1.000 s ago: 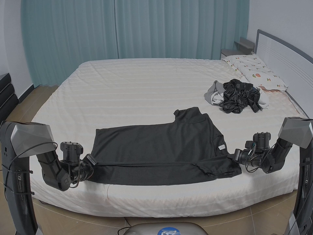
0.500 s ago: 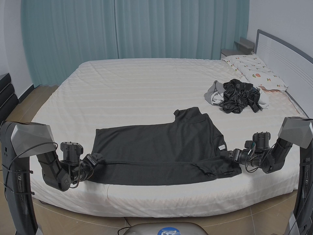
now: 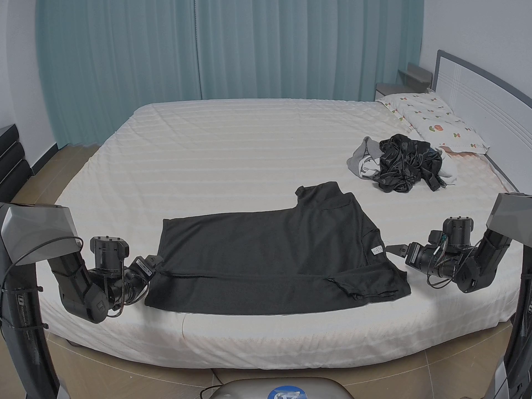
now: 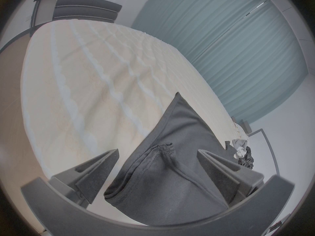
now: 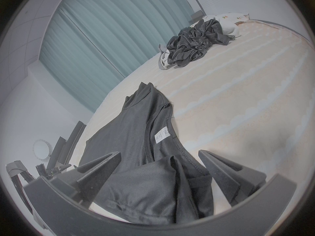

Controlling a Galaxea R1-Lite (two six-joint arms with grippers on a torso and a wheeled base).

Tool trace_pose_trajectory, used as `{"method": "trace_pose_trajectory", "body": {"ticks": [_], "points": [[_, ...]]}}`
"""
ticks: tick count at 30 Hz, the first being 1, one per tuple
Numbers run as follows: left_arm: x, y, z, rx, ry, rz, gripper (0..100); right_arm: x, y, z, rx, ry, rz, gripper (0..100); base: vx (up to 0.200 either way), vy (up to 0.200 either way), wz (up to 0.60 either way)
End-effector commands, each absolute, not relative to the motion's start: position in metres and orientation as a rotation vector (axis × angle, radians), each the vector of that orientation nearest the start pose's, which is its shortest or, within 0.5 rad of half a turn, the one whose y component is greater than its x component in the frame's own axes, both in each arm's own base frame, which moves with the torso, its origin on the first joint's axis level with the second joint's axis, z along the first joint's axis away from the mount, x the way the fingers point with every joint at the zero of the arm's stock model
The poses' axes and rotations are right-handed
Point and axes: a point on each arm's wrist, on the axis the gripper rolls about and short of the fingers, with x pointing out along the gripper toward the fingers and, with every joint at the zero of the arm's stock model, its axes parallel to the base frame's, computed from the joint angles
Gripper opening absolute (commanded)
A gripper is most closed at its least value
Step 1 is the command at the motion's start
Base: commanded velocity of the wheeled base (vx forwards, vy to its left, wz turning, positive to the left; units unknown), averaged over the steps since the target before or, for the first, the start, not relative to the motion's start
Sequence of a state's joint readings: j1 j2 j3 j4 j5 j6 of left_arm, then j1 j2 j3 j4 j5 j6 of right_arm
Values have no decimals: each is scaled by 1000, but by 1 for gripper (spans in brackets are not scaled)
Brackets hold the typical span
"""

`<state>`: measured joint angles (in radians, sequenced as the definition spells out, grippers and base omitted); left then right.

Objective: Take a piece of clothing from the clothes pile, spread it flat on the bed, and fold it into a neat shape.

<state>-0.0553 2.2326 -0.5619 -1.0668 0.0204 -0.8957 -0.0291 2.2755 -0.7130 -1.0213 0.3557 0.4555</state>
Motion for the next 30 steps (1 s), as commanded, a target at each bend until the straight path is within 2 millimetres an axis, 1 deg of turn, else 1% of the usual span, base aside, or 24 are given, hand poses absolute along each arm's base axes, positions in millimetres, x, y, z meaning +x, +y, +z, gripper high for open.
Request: {"method": "trace_pose_trajectory", "body": {"ticks": [1, 3, 7, 8, 10, 15, 18, 21, 24, 25, 27, 30], "points": [[325, -13, 17, -860, 514, 224, 100, 344, -3, 22, 562, 574, 187, 100, 0, 0, 0], [326, -13, 24, -882, 496, 214, 100, 337, -1, 28, 597, 574, 164, 100, 0, 0, 0], [330, -19, 25, -941, 491, 206, 100, 330, 2, 32, 671, 581, 119, 100, 0, 0, 0], [333, -28, 25, -957, 497, 182, 100, 327, 2, 32, 710, 587, 93, 100, 0, 0, 0], [337, -40, 12, -954, 536, 171, 100, 325, 3, 31, 764, 597, 66, 100, 0, 0, 0], [336, -60, -2, -928, 594, 144, 100, 324, 3, 28, 860, 614, 34, 100, 0, 0, 0], [335, -70, -9, -905, 614, 133, 100, 325, 4, 26, 869, 613, 33, 100, 0, 0, 0], [337, -72, -8, -904, 610, 126, 100, 326, 4, 24, 871, 596, 41, 100, 0, 0, 0], [343, -76, -10, -903, 606, 116, 100, 326, 4, 17, 871, 598, 37, 100, 0, 0, 0], [348, -77, -13, -904, 599, 114, 100, 327, 4, 14, 871, 599, 39, 100, 0, 0, 0], [354, -77, -14, -907, 584, 114, 100, 328, 4, 11, 869, 596, 40, 100, 0, 0, 0], [359, -75, -14, -912, 573, 116, 100, 326, 5, 10, 868, 596, 42, 100, 0, 0, 0]]}}
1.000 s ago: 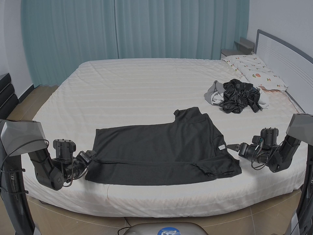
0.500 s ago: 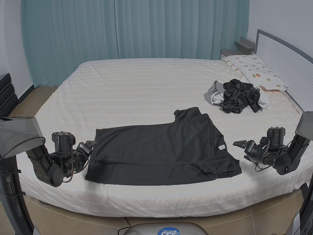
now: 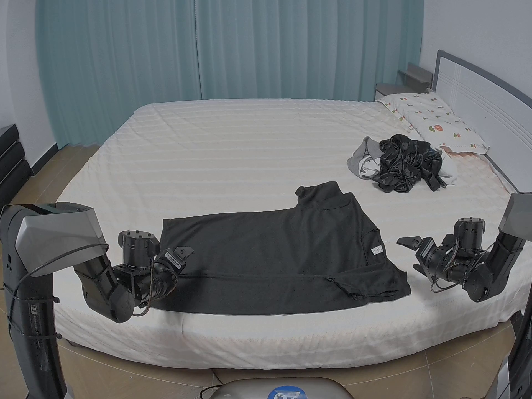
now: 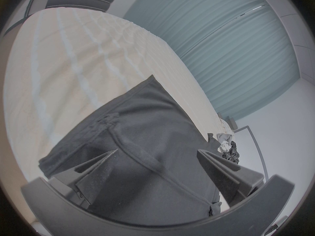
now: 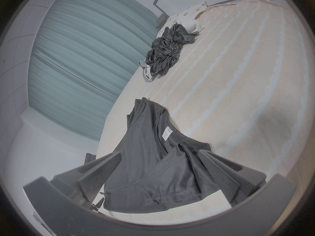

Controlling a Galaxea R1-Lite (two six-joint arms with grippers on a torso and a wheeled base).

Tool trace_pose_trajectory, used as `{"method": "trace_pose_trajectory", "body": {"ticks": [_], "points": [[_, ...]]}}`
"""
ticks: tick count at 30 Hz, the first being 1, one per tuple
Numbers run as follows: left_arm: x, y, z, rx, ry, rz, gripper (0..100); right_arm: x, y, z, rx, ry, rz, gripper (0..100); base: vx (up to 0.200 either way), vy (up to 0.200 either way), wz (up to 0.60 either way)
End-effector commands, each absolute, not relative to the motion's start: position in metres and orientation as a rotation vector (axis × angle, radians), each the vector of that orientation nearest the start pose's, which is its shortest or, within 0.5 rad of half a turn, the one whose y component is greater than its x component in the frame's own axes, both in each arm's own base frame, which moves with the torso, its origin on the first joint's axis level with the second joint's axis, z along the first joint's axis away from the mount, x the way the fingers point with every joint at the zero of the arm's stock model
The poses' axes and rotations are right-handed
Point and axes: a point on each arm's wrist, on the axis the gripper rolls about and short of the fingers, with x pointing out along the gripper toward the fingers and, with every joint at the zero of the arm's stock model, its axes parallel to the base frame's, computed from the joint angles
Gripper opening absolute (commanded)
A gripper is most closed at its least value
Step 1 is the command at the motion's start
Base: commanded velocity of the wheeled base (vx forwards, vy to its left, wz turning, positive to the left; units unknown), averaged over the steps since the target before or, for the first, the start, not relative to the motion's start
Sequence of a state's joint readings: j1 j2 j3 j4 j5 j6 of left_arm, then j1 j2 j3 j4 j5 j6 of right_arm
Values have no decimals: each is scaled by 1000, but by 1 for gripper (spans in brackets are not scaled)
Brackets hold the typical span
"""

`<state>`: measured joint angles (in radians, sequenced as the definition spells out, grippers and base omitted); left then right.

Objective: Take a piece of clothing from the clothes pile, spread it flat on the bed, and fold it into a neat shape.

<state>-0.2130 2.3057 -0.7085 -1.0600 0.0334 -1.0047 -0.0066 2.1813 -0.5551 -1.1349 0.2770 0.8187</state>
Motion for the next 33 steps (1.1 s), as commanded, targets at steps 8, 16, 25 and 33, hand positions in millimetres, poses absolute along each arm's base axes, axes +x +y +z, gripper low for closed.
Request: {"method": "trace_pose_trajectory", "body": {"ticks": [8, 16, 25, 33], "points": [[367, -64, -11, -936, 521, 152, 100, 323, 11, 9, 860, 609, 55, 100, 0, 0, 0], [368, -57, -4, -979, 486, 177, 100, 318, 11, 5, 857, 585, 67, 100, 0, 0, 0], [379, -43, -4, -1018, 445, 209, 100, 318, 11, 3, 859, 588, 65, 100, 0, 0, 0], [378, -30, -4, -1032, 430, 246, 100, 316, 10, 6, 858, 583, 67, 100, 0, 0, 0]]}}
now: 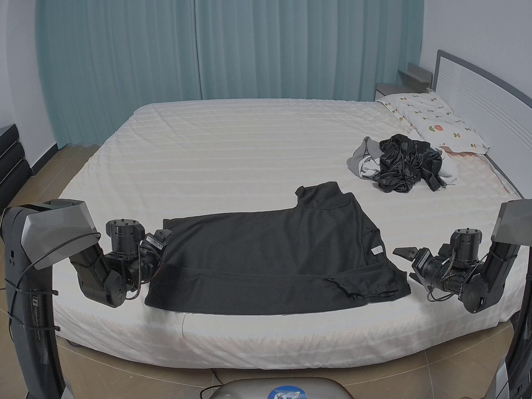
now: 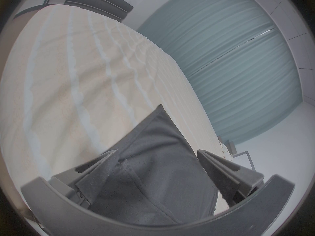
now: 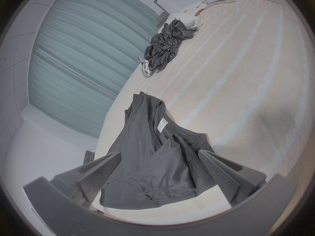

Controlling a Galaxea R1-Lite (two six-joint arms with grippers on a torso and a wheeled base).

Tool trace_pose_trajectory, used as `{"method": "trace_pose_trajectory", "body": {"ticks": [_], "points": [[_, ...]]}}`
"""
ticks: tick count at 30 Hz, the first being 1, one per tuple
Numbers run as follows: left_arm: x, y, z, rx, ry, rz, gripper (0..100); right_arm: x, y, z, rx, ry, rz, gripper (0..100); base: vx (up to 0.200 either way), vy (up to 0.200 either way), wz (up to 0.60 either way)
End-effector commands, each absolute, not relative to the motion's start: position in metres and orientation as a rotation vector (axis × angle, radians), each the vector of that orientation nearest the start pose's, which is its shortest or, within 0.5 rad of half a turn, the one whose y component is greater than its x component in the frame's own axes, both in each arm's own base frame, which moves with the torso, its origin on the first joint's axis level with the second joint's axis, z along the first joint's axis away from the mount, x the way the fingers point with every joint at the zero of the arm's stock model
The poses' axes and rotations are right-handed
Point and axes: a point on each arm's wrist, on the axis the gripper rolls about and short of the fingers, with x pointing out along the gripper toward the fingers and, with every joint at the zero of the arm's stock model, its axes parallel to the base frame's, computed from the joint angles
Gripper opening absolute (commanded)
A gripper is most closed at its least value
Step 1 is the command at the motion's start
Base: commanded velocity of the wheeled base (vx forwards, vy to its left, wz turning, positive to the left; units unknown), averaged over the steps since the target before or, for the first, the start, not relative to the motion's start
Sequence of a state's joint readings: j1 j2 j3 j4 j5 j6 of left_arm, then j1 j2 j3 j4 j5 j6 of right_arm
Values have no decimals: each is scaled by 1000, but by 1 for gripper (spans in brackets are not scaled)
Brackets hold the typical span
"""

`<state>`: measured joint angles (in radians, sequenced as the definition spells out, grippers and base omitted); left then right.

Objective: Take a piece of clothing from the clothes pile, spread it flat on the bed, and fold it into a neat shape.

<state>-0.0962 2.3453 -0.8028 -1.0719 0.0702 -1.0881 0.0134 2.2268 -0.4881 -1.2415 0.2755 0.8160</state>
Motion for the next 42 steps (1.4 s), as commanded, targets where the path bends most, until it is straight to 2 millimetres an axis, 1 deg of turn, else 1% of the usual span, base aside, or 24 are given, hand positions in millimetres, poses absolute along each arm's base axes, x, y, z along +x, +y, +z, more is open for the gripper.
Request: {"method": "trace_pose_trajectory", "body": {"ticks": [1, 3, 6, 7, 9, 14, 17, 19, 20, 24, 27, 35, 36, 42], "points": [[374, -24, 1, -1036, 423, 254, 100, 314, 10, 9, 857, 574, 70, 100, 0, 0, 0], [363, -17, 9, -1046, 427, 259, 100, 310, 10, 14, 853, 552, 80, 100, 0, 0, 0], [349, -9, 15, -1043, 454, 246, 100, 304, 10, 14, 848, 551, 79, 100, 0, 0, 0], [346, -8, 16, -1042, 460, 239, 100, 304, 10, 14, 848, 551, 79, 100, 0, 0, 0], [334, -1, 18, -1026, 522, 178, 100, 302, 10, 12, 835, 555, 70, 100, 0, 0, 0], [313, -1, 11, -952, 652, 65, 100, 299, 9, 8, 819, 570, 62, 100, 0, 0, 0], [300, -2, 3, -863, 705, 38, 100, 299, 8, 7, 819, 572, 59, 100, 0, 0, 0], [298, -2, 1, -830, 717, 31, 100, 299, 7, 7, 819, 571, 57, 100, 0, 0, 0], [291, -3, -4, -756, 743, 13, 100, 298, 8, 7, 819, 575, 57, 100, 0, 0, 0], [291, -5, -12, -738, 766, 8, 100, 298, 9, 7, 817, 577, 63, 100, 0, 0, 0], [293, -6, -13, -738, 768, 7, 100, 298, 10, 6, 817, 579, 64, 100, 0, 0, 0], [301, -5, -23, -732, 775, 18, 100, 297, 10, 6, 817, 584, 63, 100, 0, 0, 0], [302, -5, -24, -733, 775, 20, 0, 297, 10, 6, 817, 584, 62, 100, 0, 0, 0], [299, -4, -24, -732, 784, 30, 0, 297, 10, 6, 817, 582, 62, 100, 0, 0, 0]]}}
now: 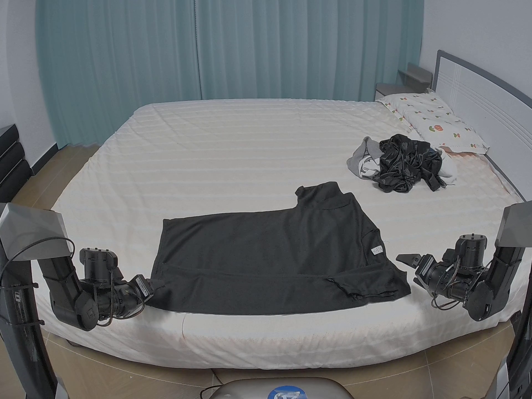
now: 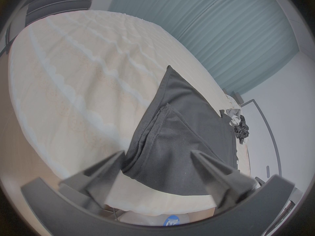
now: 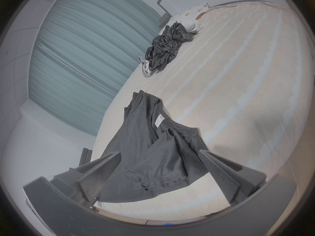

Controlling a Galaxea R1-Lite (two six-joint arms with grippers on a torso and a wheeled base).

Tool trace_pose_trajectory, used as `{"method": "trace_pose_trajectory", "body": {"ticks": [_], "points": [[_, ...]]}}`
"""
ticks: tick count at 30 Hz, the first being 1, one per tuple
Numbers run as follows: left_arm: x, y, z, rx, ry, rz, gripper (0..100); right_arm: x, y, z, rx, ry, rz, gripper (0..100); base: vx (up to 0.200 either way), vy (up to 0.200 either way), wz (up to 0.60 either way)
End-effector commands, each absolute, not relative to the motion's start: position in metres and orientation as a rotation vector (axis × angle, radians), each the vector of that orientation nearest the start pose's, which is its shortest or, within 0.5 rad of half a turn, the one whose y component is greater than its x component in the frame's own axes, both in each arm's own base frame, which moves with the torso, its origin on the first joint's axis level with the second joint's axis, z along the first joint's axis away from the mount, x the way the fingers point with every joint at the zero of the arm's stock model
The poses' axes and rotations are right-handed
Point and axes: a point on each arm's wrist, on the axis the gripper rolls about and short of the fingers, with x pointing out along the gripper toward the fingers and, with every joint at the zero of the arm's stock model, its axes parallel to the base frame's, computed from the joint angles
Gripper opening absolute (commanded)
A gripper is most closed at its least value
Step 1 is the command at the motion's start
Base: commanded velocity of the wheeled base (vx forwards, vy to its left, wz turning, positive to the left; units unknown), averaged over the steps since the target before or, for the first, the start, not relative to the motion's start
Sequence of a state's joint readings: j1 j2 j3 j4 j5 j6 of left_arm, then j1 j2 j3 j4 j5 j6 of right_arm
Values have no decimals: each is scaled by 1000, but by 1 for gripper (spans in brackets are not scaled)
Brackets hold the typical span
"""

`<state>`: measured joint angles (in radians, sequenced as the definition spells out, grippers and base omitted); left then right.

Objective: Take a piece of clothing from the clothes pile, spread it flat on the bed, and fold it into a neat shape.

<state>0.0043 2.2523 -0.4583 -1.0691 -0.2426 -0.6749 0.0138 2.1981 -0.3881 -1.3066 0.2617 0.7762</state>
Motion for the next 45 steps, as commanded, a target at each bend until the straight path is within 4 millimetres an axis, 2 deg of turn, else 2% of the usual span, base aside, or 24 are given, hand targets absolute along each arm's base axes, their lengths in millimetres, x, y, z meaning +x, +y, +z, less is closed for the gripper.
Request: {"method": "trace_pose_trajectory", "body": {"ticks": [1, 7, 21, 22, 30, 33, 36, 38, 39, 42, 45], "points": [[294, -3, -25, -726, 796, 47, 0, 297, 10, 7, 817, 581, 63, 100, 0, 0, 0], [288, -2, -28, -667, 805, 87, 0, 297, 9, 6, 818, 582, 61, 100, 0, 0, 0], [284, 2, -27, -665, 806, 113, 0, 296, 10, 7, 819, 583, 63, 100, 0, 0, 0], [284, 2, -27, -665, 806, 113, 100, 296, 10, 7, 819, 582, 64, 100, 0, 0, 0], [288, 5, -24, -686, 778, 118, 100, 291, 22, 13, 807, 590, 100, 100, 0, 0, 0], [293, 11, -17, -731, 739, 129, 100, 283, 37, 19, 801, 613, 148, 100, 0, 0, 0], [302, 13, -11, -829, 694, 154, 100, 277, 54, 15, 796, 667, 174, 100, 0, 0, 0], [304, 13, -10, -847, 685, 157, 100, 276, 58, 14, 794, 679, 166, 100, 0, 0, 0], [308, 15, -8, -876, 669, 166, 100, 276, 70, 8, 800, 711, 116, 100, 0, 0, 0], [308, 16, -8, -882, 667, 168, 100, 278, 84, 5, 842, 743, 83, 100, 0, 0, 0], [309, 16, -8, -894, 668, 171, 100, 281, 90, 1, 863, 762, 79, 100, 0, 0, 0]]}}
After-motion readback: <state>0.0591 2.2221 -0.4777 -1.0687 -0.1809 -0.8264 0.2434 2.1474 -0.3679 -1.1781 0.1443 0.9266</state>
